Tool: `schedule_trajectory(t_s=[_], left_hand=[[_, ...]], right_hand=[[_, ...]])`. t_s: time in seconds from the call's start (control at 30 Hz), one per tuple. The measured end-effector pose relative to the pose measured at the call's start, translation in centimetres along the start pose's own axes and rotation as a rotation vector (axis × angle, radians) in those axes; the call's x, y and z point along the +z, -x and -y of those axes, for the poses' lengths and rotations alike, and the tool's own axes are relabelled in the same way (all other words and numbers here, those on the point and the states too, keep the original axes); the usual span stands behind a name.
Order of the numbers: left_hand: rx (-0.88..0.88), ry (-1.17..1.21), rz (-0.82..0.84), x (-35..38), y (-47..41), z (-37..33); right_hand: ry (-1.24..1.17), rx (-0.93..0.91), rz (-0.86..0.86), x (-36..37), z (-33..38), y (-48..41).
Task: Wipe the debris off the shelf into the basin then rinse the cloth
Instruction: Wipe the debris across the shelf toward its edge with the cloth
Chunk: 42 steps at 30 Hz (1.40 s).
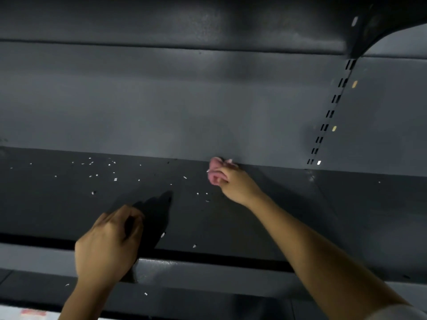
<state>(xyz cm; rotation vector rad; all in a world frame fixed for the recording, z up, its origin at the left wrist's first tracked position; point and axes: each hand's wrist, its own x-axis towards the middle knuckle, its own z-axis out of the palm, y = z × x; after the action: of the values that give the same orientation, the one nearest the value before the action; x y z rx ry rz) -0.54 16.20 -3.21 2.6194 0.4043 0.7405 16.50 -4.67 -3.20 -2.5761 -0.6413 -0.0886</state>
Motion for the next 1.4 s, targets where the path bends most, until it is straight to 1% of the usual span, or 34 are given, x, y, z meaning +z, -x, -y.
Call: schedule_trajectory(t_s=[0.13, 0.2, 0.23, 0.3, 0.37, 0.43, 0.5, 0.53, 0.57, 0.6, 0.67, 0.73, 0.8, 0.87, 0.97, 1.03, 1.13, 1.17, 1.23, 1.3, 1.33, 1.4], left_hand=[[0.001, -0.013, 0.021, -0.1, 0.0, 0.0], [0.005, -0.019, 0.026, -0.1, 0.0, 0.1], [0.012, -0.022, 0.023, -0.1, 0.0, 0.1], [0.023, -0.024, 0.010, -0.1, 0.1, 0.1], [0.022, -0.026, -0.001, 0.0, 0.1, 0.2], [0.018, -0.026, -0.009, 0.2, 0.0, 0.4], [0.024, -0.025, -0.016, 0.3, 0.0, 0.4], [0.023, -0.026, -0.019, 0.4, 0.0, 0.3], [0.017, -0.028, -0.020, 0.5, 0.0, 0.3], [0.011, -0.031, -0.024, 0.6, 0.0, 0.3], [0.004, -0.034, -0.046, 0.6, -0.1, 0.3], [0.001, -0.030, -0.061, 0.7, 0.0, 0.4], [0.001, -0.018, -0.066, 0.9, 0.2, 0.7], [0.005, -0.006, -0.066, 0.9, 0.2, 0.8], [0.004, 0.017, -0.068, 0.8, 0.2, 0.8], [0.016, 0.051, -0.056, 0.5, 0.1, 1.0], [0.087, 0.113, -0.016, 0.0, 0.3, 1.9], [0.126, 0.136, -0.007, -0.3, 0.4, 2.2], [0.208, 0.190, 0.017, -0.9, 0.4, 2.9], [0.270, 0.276, 0.097, -1.3, 0.3, 3.6], [0.305, 0.326, 0.147, -1.6, 0.2, 3.9], [0.346, 0.440, 0.257, -2.2, -0.3, 4.9]], right_hand=[[-0.361, 0.002, -0.024, 1.1, 3.2, -0.6], [-0.532, 0.029, -0.100, 0.5, 3.3, -0.1], [-0.566, 0.032, -0.160, -0.1, 2.5, 0.3], [-0.498, 0.018, -0.253, -2.4, 0.2, 1.8], [-0.399, -0.007, -0.242, -5.8, -3.2, 4.1], [-0.183, -0.074, -0.169, -8.6, -7.2, 6.8], [0.059, -0.067, 0.044, -9.6, -10.7, 9.5], [0.130, -0.013, 0.130, -9.4, -11.8, 10.6], [0.171, 0.030, 0.160, -8.9, -12.4, 11.2], [0.181, 0.029, 0.128, -8.2, -12.3, 11.5], [0.125, -0.041, 0.090, -6.6, -9.8, 10.8], [0.022, -0.139, 0.137, -4.4, -5.9, 8.9], [0.053, -0.265, 0.156, -1.5, -2.2, 6.3], [0.035, -0.293, 0.173, 0.8, 1.4, 4.4], [-0.282, -0.298, 0.182, 1.6, 5.7, 3.6], [-0.440, -0.240, 0.104, 0.8, 6.4, 3.9], [-0.467, -0.187, -0.083, -1.9, 4.6, 4.7], [-0.487, -0.170, -0.100, -3.4, 3.4, 5.4], [-0.428, -0.149, -0.036, -6.8, 0.3, 7.3], [-0.246, -0.047, 0.050, -9.6, -3.4, 9.7], [-0.218, 0.042, 0.100, -10.4, -5.0, 11.1], [-0.279, 0.177, 0.176, -10.5, -6.9, 13.8]])
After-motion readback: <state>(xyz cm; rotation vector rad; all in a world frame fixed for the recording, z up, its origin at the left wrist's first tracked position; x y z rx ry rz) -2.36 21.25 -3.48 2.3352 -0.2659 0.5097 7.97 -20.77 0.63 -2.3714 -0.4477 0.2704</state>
